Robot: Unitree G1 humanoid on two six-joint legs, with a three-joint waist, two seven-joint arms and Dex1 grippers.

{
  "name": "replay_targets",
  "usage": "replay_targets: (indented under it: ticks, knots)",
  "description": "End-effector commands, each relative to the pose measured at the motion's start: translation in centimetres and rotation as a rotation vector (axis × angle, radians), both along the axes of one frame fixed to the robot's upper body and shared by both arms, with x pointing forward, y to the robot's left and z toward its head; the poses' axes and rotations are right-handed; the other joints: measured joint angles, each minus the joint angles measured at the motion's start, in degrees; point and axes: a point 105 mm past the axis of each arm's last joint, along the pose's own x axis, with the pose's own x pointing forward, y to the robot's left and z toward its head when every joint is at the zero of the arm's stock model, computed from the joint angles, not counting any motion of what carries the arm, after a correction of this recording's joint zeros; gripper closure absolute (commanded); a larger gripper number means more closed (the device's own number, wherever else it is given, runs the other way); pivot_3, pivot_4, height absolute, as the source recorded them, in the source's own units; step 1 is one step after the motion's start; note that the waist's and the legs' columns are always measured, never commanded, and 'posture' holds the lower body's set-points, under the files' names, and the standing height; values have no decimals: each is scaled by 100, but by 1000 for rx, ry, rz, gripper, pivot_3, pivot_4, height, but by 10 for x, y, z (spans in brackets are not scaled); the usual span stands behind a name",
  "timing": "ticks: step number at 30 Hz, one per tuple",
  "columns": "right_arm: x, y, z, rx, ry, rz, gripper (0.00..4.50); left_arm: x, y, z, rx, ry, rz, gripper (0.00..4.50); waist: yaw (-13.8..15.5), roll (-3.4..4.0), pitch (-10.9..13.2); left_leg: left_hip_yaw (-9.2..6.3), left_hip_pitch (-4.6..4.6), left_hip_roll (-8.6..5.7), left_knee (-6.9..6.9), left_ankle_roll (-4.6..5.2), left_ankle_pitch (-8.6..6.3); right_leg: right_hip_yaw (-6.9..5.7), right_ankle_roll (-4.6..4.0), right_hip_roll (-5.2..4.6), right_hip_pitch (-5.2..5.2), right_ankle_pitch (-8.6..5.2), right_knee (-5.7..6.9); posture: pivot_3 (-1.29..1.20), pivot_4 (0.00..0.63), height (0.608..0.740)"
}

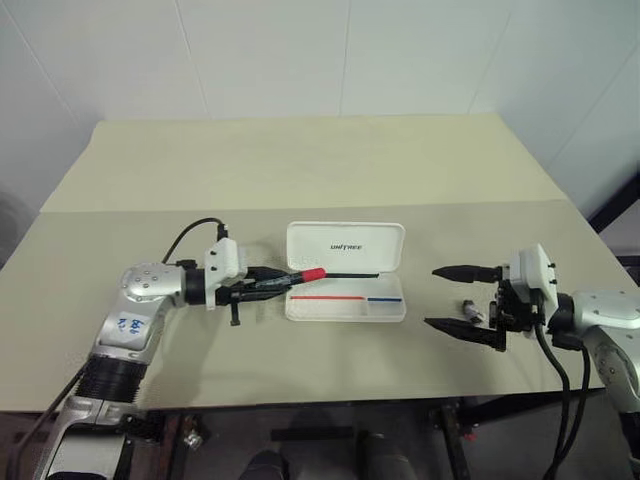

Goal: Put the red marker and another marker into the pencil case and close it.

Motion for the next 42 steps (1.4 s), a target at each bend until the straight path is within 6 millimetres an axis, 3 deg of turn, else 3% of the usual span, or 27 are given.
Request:
replay_targets:
  ticks: [1, 13, 30, 31, 41, 42]
  knots:
    - [-6, -2, 15, -10, -76, -11, 0, 6, -11, 3, 2, -19, -9, 3906, 2, 0, 0, 0, 1, 0, 1, 0, 0, 0, 0, 0, 1, 0, 1, 0, 150, 740]
    - [-17, 1, 15, 4, -87, -56, 0, 29, -50, -20, 48, 19, -52, 3906, 18, -1, 0, -1, 0, -4, 12, 0, 0, 2, 5, 0, 6, 2, 1, 0, 150, 740]
    - [-21, 7, 17, 21, -100, -83, 0, 41, -78, -22, 55, 39, -90, 3906, 92, -2, 0, -1, -3, -6, 14, 1, 0, 3, 8, 0, 6, 4, -1, 0, 150, 740]
    - [-21, 7, 17, 22, -101, -83, 0, 41, -78, -23, 56, 45, -88, 3172, 105, -2, 0, -1, -3, -6, 13, 1, 0, 3, 8, 0, 5, 4, -1, 0, 150, 740]
    - [-18, 11, 20, 32, -108, -84, 0, 32, -87, -12, 14, 30, -148, 25, 150, -2, 0, -1, -4, -7, 15, 1, 0, 3, 8, 0, 6, 4, -1, 0, 150, 740]
    - [-18, 11, 20, 32, -108, -82, 0, 29, -88, -11, 9, 34, -167, 25, 149, -2, 1, -1, -4, -7, 14, 1, 0, 3, 8, 0, 6, 4, -1, 0, 150, 740]
